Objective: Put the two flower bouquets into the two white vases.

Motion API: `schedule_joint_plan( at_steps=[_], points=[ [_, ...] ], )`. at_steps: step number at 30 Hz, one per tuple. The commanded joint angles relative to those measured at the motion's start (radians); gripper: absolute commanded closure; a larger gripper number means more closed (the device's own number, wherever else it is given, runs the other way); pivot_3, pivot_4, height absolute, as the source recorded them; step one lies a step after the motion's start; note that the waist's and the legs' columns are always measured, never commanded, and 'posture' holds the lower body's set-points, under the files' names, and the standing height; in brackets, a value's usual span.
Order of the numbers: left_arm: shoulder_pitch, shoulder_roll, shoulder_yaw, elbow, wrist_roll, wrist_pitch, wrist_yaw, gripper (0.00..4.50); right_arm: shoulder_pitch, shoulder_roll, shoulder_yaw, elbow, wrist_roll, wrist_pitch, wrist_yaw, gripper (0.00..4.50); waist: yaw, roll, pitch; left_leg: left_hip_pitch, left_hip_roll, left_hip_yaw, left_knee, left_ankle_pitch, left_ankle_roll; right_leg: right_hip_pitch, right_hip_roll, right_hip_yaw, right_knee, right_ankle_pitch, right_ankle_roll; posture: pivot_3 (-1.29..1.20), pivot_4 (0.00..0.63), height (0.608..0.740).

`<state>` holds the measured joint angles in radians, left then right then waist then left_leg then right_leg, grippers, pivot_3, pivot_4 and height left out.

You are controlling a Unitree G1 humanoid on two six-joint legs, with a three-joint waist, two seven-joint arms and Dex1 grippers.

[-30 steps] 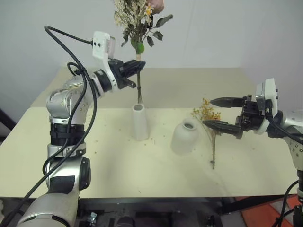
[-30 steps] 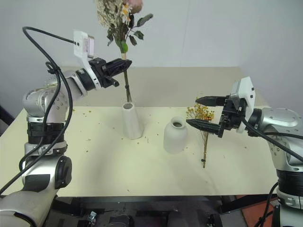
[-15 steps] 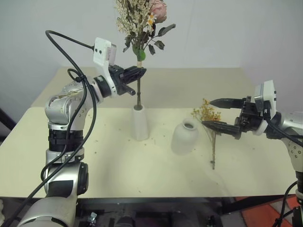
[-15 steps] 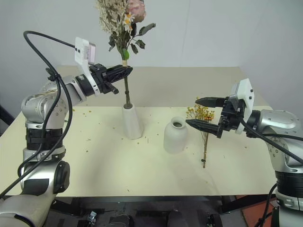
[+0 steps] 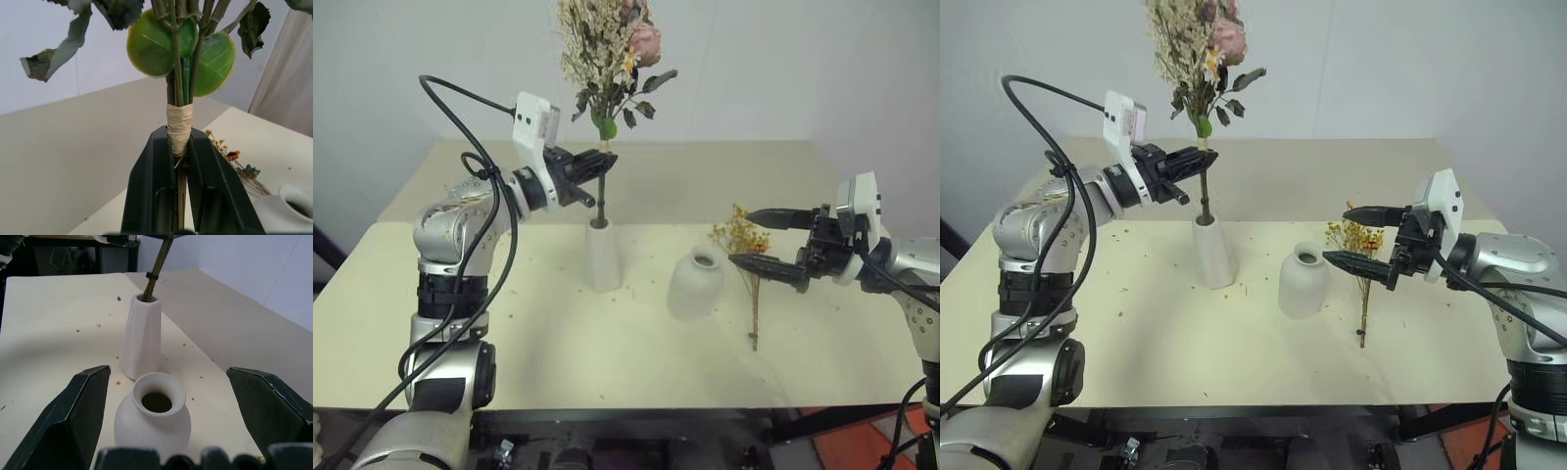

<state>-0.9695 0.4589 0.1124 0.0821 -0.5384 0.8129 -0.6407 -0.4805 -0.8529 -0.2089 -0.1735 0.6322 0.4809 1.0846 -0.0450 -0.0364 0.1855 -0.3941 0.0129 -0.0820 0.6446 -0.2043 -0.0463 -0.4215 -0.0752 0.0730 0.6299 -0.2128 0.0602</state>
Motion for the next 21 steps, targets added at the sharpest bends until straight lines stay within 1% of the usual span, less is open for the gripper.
schedule_joint_plan(
  at_steps=[1, 12, 21],
  points=[
    [0.007, 0.004, 0.003, -0.039, 0.009, -0.035, 0.000, 4.38, 0.000, -0.005, -0.044, -0.034, 0.019, -0.015, -0.007, 0.00, 0.000, 0.000, 0.000, 0.000, 0.000, 0.000, 0.000, 0.000, 0.000, 0.000, 0.000, 0.000, 0.000, 0.000, 0.000, 0.00, 0.150, 0.740],
    [0.079, -0.025, -0.005, -0.041, 0.044, -0.105, 0.023, 4.38, -0.002, -0.006, -0.043, -0.033, 0.017, -0.021, -0.006, 0.00, 0.001, 0.000, 0.000, 0.000, 0.000, 0.000, 0.000, 0.000, 0.000, 0.000, 0.000, 0.000, 0.000, 0.000, 0.000, 0.00, 0.150, 0.740],
    [0.101, -0.042, -0.008, -0.040, 0.047, -0.122, 0.033, 4.38, 0.006, -0.001, -0.047, -0.044, 0.016, -0.026, -0.015, 0.00, 0.002, 0.000, 0.000, 0.000, 0.000, 0.000, 0.000, 0.000, 0.000, 0.000, 0.000, 0.000, 0.000, 0.000, 0.000, 0.00, 0.150, 0.740]
  ],
)
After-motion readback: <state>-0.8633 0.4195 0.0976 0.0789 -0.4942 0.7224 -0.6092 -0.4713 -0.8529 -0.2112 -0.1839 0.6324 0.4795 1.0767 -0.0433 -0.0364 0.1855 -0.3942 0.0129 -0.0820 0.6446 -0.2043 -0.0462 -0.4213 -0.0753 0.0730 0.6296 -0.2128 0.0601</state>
